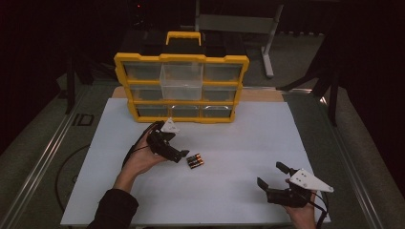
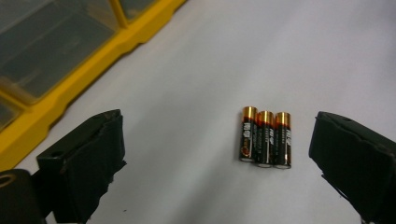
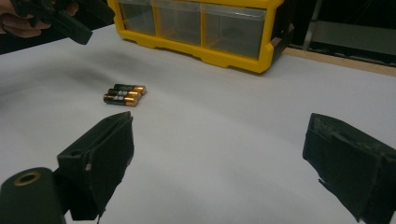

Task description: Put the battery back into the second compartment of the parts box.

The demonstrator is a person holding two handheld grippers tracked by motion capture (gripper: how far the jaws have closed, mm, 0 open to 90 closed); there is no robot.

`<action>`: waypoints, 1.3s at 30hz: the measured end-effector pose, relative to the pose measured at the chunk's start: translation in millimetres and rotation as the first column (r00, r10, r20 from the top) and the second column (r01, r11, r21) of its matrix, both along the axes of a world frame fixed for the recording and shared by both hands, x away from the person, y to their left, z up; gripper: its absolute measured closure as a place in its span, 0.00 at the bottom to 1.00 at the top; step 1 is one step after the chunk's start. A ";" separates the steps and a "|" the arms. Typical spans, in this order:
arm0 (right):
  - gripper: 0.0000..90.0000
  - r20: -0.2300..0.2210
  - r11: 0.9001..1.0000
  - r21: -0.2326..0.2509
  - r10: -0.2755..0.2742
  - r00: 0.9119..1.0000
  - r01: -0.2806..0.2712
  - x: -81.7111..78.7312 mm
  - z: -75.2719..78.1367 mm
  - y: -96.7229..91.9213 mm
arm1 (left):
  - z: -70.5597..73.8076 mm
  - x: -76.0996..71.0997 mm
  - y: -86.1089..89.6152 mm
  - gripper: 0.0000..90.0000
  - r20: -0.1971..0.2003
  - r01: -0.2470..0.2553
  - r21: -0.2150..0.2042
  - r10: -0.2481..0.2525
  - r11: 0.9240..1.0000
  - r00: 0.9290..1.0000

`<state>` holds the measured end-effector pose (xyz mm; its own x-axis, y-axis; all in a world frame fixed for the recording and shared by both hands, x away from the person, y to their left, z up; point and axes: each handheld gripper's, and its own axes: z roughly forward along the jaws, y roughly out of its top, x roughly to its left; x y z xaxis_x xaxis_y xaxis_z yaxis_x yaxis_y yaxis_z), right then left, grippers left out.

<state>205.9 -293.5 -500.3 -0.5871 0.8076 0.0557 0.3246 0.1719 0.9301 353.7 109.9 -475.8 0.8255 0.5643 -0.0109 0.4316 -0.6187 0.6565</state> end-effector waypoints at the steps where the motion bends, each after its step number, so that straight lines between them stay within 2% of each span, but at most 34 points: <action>1: 0.09 -0.003 1.000 0.002 0.000 1.000 0.000 -0.1 0.1 0.0 | -0.8 0.8 -1.6 0.07 -0.006 0.005 0.008 -0.005 1.000 1.000; 13: 0.09 -0.005 1.000 0.000 0.002 1.000 -0.002 0.1 -0.2 0.0 | -11.4 6.4 -16.7 0.14 -0.043 0.034 0.076 -0.031 0.997 0.999; 31: 0.09 -0.009 1.000 -0.009 0.011 1.000 -0.011 0.2 -1.0 1.5 | -25.9 12.1 -25.7 0.20 -0.088 0.050 0.074 -0.043 0.996 0.995; 34: 0.09 -0.008 1.000 -0.006 0.013 1.000 -0.013 0.3 -1.1 1.5 | -29.2 12.5 -27.3 0.27 -0.098 0.061 0.077 -0.054 0.995 0.994; 39: 0.09 -0.005 1.000 -0.005 0.016 1.000 -0.016 0.1 -0.8 1.0 | -33.2 11.9 -31.3 0.45 -0.118 0.090 0.067 -0.082 0.994 0.990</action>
<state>206.0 -292.5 -501.1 -0.5999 0.7982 0.0544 0.3264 0.1821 0.9275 365.5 78.6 -509.0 0.8665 0.4942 -0.0704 0.4450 -0.7007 0.5577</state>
